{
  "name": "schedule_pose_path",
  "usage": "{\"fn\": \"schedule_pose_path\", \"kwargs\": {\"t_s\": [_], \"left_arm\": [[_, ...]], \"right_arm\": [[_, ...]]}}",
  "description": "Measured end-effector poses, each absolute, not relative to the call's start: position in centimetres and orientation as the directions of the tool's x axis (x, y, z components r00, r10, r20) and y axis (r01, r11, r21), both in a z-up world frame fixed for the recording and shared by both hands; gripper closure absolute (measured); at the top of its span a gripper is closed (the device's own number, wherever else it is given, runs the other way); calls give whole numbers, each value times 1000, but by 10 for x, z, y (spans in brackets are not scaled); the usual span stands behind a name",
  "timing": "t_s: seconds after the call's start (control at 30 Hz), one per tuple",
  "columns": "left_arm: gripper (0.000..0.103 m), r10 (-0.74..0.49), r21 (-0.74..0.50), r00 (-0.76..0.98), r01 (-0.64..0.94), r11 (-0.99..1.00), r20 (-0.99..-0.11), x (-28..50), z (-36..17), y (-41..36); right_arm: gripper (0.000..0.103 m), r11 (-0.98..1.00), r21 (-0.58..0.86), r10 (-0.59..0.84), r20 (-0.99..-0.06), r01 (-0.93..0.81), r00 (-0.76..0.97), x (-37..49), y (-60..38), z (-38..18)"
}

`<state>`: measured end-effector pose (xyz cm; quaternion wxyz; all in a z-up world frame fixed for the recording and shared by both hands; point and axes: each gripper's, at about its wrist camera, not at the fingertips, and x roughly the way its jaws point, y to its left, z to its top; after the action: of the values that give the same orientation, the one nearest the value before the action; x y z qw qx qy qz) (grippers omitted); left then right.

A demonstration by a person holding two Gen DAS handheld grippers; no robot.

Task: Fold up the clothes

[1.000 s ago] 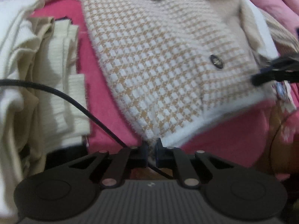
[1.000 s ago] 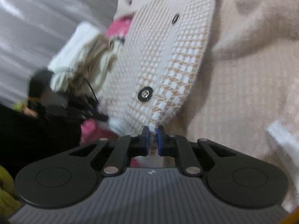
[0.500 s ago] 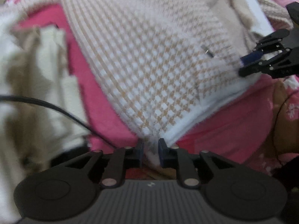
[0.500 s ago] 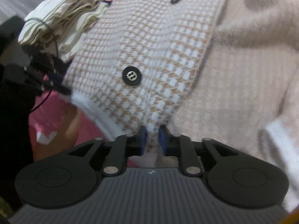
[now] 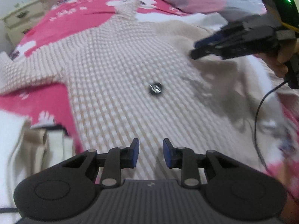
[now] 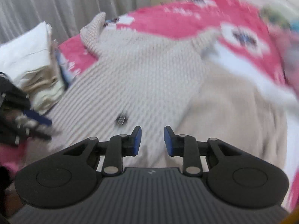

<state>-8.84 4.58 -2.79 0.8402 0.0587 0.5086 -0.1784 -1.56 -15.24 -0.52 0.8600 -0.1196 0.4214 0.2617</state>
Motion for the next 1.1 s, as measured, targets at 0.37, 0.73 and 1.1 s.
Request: {"fn": "schedule_pose_path", "kwargs": {"t_s": [0.37,0.73,1.1], "left_arm": [[67,-293,-211,451,224,952,-843,-70,-41,71],[64,-202,-237,468,-18,971,-861,-45,-77,95],[64,-220,-250,470,-1,968,-855,-45,-77,100]], "right_arm": [[76,874,162,364,-842,-457,397,36,-187,-46],[42,874,451,468,-678,-181,567,208,-195,-35],[92,912,384,392,-711,-144,585,210,-206,-83]]}}
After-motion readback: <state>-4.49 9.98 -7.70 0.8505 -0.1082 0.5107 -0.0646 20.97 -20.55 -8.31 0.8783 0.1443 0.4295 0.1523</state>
